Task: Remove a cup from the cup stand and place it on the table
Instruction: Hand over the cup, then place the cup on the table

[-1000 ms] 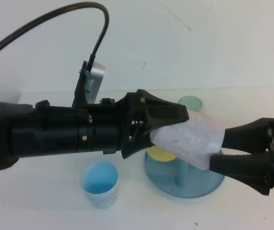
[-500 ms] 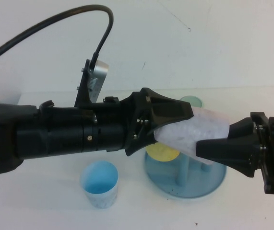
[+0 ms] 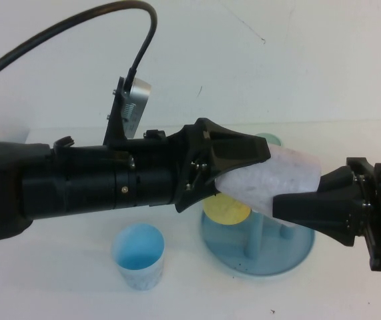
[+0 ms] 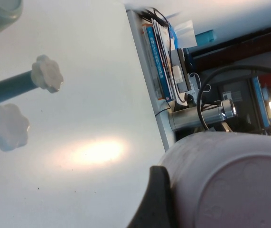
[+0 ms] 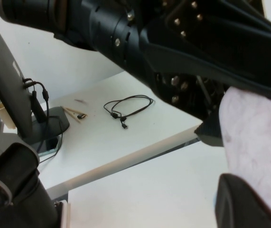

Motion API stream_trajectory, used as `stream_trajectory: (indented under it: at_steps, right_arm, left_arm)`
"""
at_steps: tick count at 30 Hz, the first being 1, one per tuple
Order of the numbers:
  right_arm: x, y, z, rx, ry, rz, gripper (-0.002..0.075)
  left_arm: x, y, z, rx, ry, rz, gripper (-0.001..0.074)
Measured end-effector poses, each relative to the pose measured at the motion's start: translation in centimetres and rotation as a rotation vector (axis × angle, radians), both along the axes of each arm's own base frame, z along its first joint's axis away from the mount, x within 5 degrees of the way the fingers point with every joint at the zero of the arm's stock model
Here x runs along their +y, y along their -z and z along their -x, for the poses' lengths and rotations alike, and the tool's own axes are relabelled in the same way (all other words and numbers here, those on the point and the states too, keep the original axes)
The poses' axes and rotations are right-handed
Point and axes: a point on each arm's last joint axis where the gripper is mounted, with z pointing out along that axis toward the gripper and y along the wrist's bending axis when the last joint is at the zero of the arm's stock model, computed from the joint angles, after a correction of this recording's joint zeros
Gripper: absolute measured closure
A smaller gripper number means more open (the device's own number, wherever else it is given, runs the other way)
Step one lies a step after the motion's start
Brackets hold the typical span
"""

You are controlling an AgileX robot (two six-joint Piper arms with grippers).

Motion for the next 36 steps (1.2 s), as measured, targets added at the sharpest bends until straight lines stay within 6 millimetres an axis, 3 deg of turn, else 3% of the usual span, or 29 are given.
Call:
stream_trajectory:
  at_steps: [10,13,21,26,29,34,36]
  right_arm:
    - [0.0,0.0,0.1,-0.001,-0.011,-0.003,0.0676]
    - [0.0,0.0,0.0,-0.007,-0.006,0.002,0.0693]
    - [0.0,-0.3,-0.2,-0.02,0.001,0.005,0.0696]
    - [-0.1,-2.4,0.4,-0.05,-0.017,0.023,0.0696]
    - [-0.4,-4.2,1.4,-0.042,-0.043,0.147,0.0696]
    - [-2.3,-7.1,3.1,-0.029,0.021,0.518,0.0696]
    - [-3.2,-8.4,3.5,0.008,0.081,0.642,0.0696]
  left_arm:
    - [0.0,-0.1,0.1,-0.058,0.029,-0.004,0.0168]
    - [0.4,-0.1,0.0,-0.076,0.038,-0.013,0.0092]
    - [3.7,-0.5,-1.2,-0.081,0.05,0.038,0.0044]
    - [6.3,-1.0,-1.7,-0.108,0.06,0.086,0.0053]
    - [7.5,-1.1,-2.0,-0.133,0.046,0.093,0.0171]
    - [8.2,-0.3,-1.8,-0.197,0.092,-0.02,0.0588]
    - [8.2,0.0,-1.6,-0.225,0.123,-0.064,0.0672]
